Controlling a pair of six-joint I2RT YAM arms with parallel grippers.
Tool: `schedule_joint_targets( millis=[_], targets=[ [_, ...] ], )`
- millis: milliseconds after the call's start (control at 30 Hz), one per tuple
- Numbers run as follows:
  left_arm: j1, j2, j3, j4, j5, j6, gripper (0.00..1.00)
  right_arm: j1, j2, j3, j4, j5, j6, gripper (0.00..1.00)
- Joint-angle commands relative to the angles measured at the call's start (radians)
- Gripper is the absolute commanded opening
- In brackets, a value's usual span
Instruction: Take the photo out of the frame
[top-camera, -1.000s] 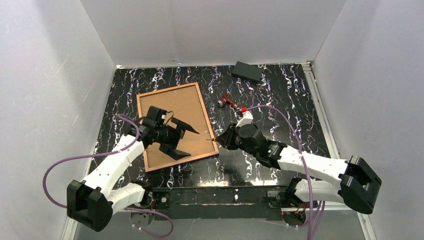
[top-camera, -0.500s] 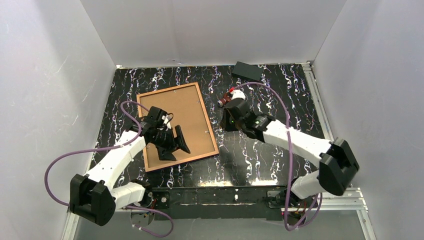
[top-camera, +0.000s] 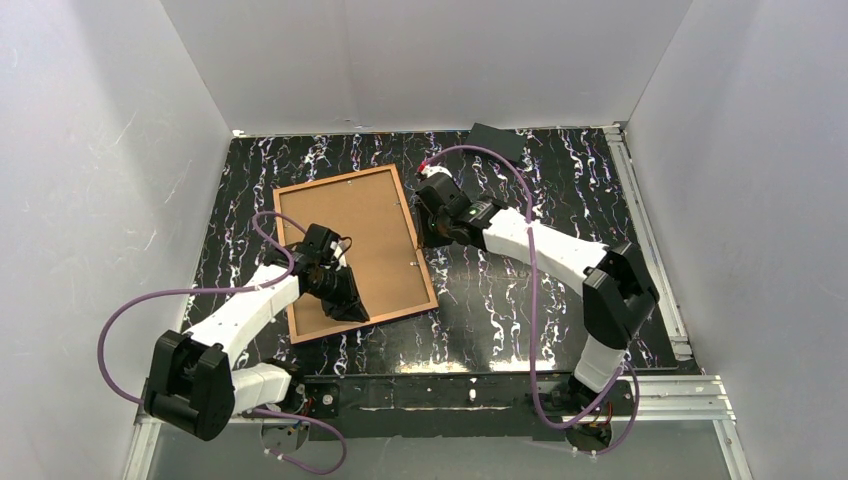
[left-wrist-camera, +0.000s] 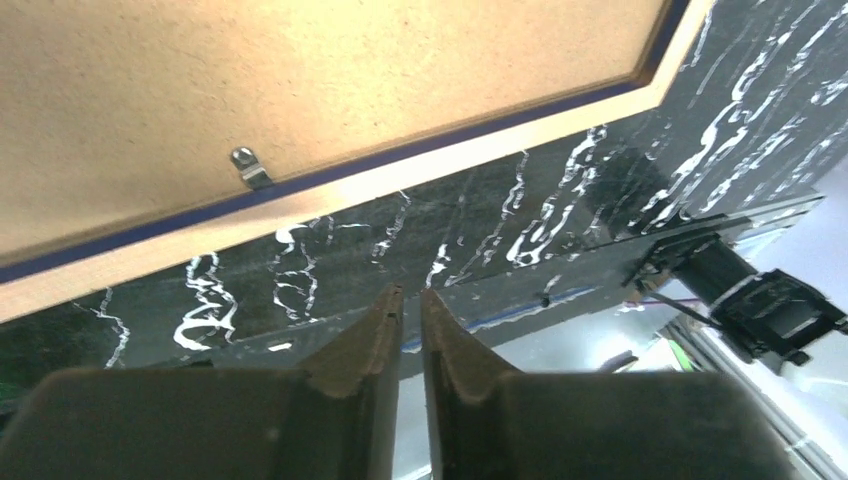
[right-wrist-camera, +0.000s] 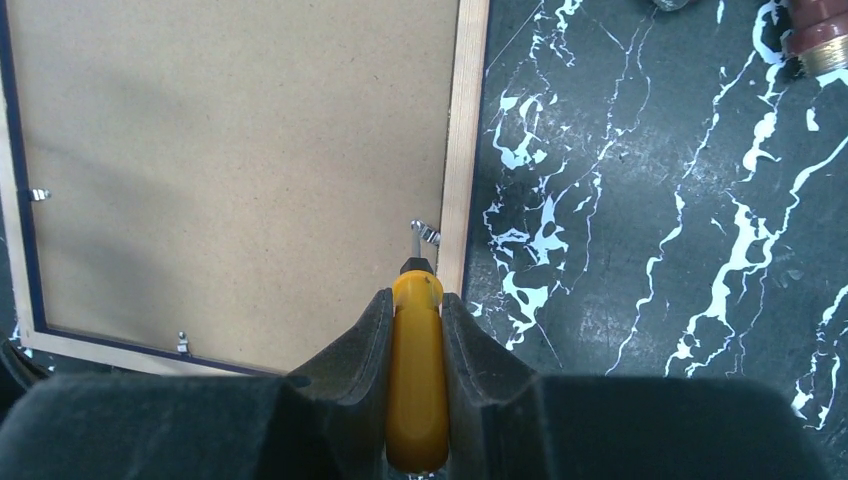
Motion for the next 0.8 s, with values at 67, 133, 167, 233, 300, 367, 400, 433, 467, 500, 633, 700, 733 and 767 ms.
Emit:
schedule_joint_targets(
  millis=[67,133,167,233,300,367,400,433,467,500,633,700,733,767],
  targets=[
    [0.001,0.012,-0.053,0.000,-0.077,-0.055,0.06,0.016,0.052,0.099,-0.071,0.002,-0.027,0.01],
    [0.001,0.021,-0.067,0.020,-0.079,-0.066,0.00,0.016,0.062,0.107,-0.076,0.005,-0.025,0.01],
    [0.001,0.028,-0.072,0.020,-0.082,-0.066,0.00,0.016,0.069,0.114,-0.082,0.006,-0.027,0.01],
    [0.001,0.041,-0.082,0.021,-0.100,-0.070,0.00,0.016,0.084,0.130,-0.098,0.009,-0.028,0.01],
    [0.001,0.052,-0.093,0.034,-0.117,-0.078,0.00,0.018,0.097,0.146,-0.111,0.013,-0.030,0.01],
    [0.000,0.063,-0.102,0.052,-0.126,-0.086,0.00,0.018,0.112,0.163,-0.123,0.024,-0.030,0.01],
    [0.001,0.066,-0.103,0.059,-0.128,-0.089,0.00,0.019,0.119,0.174,-0.132,0.025,-0.030,0.01],
    [0.000,0.071,-0.104,0.064,-0.129,-0.093,0.00,0.019,0.126,0.184,-0.140,0.028,-0.030,0.01],
    [0.001,0.076,-0.105,0.066,-0.132,-0.094,0.00,0.021,0.135,0.194,-0.148,0.032,-0.029,0.01],
    [0.001,0.078,-0.107,0.066,-0.135,-0.094,0.00,0.023,0.144,0.207,-0.159,0.037,-0.030,0.01],
    [0.001,0.077,-0.119,0.053,-0.157,-0.103,0.00,0.035,0.192,0.277,-0.230,0.083,-0.043,0.01],
    [0.001,0.077,-0.122,0.046,-0.168,-0.108,0.00,0.044,0.216,0.313,-0.269,0.117,-0.054,0.01],
    [0.001,0.077,-0.123,0.042,-0.172,-0.109,0.00,0.048,0.226,0.328,-0.284,0.130,-0.058,0.01],
    [0.001,0.077,-0.126,0.041,-0.176,-0.112,0.00,0.054,0.240,0.344,-0.298,0.135,-0.067,0.01]
  ],
)
